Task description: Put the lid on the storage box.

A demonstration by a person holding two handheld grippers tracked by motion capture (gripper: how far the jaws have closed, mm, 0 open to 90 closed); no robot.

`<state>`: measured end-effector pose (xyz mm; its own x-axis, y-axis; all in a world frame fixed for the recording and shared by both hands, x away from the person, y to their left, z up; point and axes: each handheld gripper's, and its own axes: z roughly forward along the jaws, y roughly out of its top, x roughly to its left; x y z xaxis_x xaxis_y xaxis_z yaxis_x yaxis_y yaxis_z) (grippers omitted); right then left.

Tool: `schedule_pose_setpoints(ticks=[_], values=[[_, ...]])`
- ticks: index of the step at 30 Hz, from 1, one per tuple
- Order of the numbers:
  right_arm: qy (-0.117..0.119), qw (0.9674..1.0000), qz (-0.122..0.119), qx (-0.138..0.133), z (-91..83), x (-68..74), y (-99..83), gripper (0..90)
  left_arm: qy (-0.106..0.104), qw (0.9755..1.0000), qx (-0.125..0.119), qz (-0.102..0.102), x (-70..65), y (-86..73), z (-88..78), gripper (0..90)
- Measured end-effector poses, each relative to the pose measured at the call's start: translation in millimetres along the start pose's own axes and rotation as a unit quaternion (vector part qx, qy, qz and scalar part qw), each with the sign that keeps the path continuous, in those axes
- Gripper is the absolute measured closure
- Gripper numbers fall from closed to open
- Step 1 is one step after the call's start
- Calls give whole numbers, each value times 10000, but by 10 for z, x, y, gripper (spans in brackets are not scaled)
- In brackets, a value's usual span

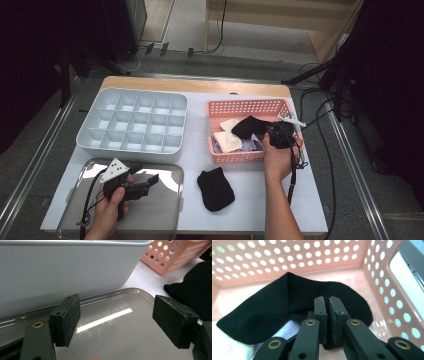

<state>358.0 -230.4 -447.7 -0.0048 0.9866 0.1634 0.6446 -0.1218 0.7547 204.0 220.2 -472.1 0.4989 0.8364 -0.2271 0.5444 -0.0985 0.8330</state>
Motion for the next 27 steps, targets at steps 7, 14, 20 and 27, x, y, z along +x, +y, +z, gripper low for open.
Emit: schedule_pose_setpoints(ticks=[7,14,20,27], values=[[302,9991,-29,-299,-136,113,-9,868,-4,10000,9,16,0,0,-2,236],[964,9931,-14,-664,-289,200,3,866,1,10000,7,22,-1,0,-2,236],[1315,9872,-178,-888,-383,332,-4,866,-1,10000,8,24,-1,0,-1,237],[1918,9762,-320,-965,-546,588,-65,861,16,10000,23,21,-2,1,-1,237]])
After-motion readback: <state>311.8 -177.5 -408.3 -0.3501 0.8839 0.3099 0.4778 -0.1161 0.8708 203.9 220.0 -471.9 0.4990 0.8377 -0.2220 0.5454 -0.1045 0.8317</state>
